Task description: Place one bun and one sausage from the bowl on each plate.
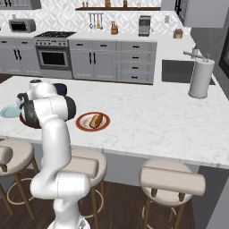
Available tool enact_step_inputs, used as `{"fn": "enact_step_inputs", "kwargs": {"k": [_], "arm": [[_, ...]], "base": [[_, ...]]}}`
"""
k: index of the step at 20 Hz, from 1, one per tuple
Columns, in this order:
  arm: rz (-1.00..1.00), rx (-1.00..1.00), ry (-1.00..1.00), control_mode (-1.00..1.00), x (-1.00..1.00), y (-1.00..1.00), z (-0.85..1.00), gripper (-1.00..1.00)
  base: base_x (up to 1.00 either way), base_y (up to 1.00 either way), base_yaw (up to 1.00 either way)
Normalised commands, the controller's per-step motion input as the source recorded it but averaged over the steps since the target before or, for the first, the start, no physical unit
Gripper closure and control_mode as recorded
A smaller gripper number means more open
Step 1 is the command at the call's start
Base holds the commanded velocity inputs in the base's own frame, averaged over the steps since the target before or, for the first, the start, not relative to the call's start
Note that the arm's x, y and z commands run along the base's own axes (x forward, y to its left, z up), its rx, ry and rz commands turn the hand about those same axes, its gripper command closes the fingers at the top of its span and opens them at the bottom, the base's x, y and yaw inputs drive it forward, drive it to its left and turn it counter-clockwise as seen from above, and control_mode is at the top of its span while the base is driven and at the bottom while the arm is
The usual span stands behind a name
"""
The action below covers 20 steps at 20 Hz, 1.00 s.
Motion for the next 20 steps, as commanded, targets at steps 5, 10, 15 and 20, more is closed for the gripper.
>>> {"fn": "enact_step_inputs", "kwargs": {"k": [5, 10, 15, 20], "arm": [[-0.03, -0.01, 0.0, -1.0, 0.09, 0.08, -0.15, -1.0], [-0.02, 0.0, 0.0, -1.0, 0.1, 0.09, -0.08, -1.0], [-0.02, 0.0, 0.0, -1.0, 0.0, -0.21, -0.01, -1.0], [-0.02, 0.0, 0.0, -1.0, 0.0, -0.27, -0.05, -1.0]], "base": [[0.0, 0.0, 0.0], [0.0, 0.0, 0.0], [0.0, 0.0, 0.0], [0.0, 0.0, 0.0]]}}
